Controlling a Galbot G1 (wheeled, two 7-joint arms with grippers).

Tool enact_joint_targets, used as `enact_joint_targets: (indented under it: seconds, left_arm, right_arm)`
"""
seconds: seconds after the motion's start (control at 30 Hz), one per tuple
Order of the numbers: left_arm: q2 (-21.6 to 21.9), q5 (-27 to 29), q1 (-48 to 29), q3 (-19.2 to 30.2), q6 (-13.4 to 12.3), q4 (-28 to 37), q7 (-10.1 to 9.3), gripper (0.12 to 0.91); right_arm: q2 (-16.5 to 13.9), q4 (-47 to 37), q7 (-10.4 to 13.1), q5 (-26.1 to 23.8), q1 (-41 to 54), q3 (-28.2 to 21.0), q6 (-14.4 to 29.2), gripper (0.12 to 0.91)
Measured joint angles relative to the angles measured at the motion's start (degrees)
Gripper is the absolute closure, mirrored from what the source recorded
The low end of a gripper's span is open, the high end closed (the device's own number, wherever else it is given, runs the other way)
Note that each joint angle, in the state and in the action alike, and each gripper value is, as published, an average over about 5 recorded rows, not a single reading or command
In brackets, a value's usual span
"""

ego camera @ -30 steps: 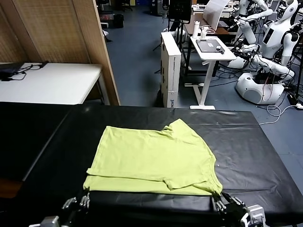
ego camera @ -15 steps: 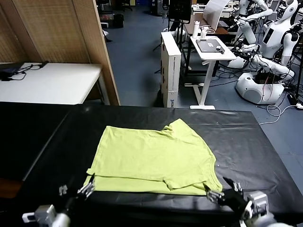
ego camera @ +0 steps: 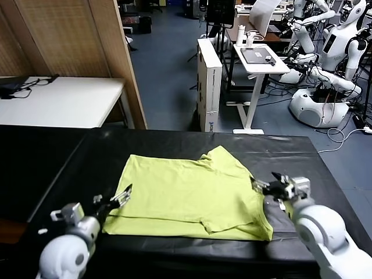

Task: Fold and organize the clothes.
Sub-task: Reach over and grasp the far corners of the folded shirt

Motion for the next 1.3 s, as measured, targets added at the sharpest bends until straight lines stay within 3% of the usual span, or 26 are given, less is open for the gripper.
enact_joint_targets:
  seconds: [0.13, 0.37, 0.57, 0.73, 0.97, 1.3]
  left_arm:
    - [1.28, -0.27, -6.07, 2.33, 0.36, 5.68, -0.20, 0.123]
    - [2.43, 0.53, -14.71, 6.20, 0.07, 14.20, 2.35, 0.123]
    - [2.06, 0.72, -19.77, 8.69, -0.24, 19.42, 3.34, 0.123]
    - [1.97, 1.53, -22.84, 10.29, -0.66, 22.48, 3.85, 0.123]
    - [1.71, 5.08, -25.42, 12.23, -1.82, 25.72, 6.46, 0.123]
    - [0.92, 5.94, -25.85, 13.50, -1.69, 27.55, 6.96, 0.123]
  right_arm:
    - [1.47, -5.53, -0.23, 0.02, 5.54, -3.81, 0.00, 0.118]
    - [4.11, -13.39, -0.95, 0.09, 11.82, -7.92, 0.00, 0.118]
    - [4.99, -17.60, -2.42, 0.09, 14.95, -10.08, 0.00, 0.118]
    - [5.73, -20.60, -3.24, -0.04, 18.02, -12.14, 0.00, 0.118]
    - [6.90, -24.52, -3.39, -0.46, 22.46, -15.19, 0.00, 0.118]
    - [7.73, -27.79, -3.70, -0.90, 25.24, -16.80, 0.00, 0.118]
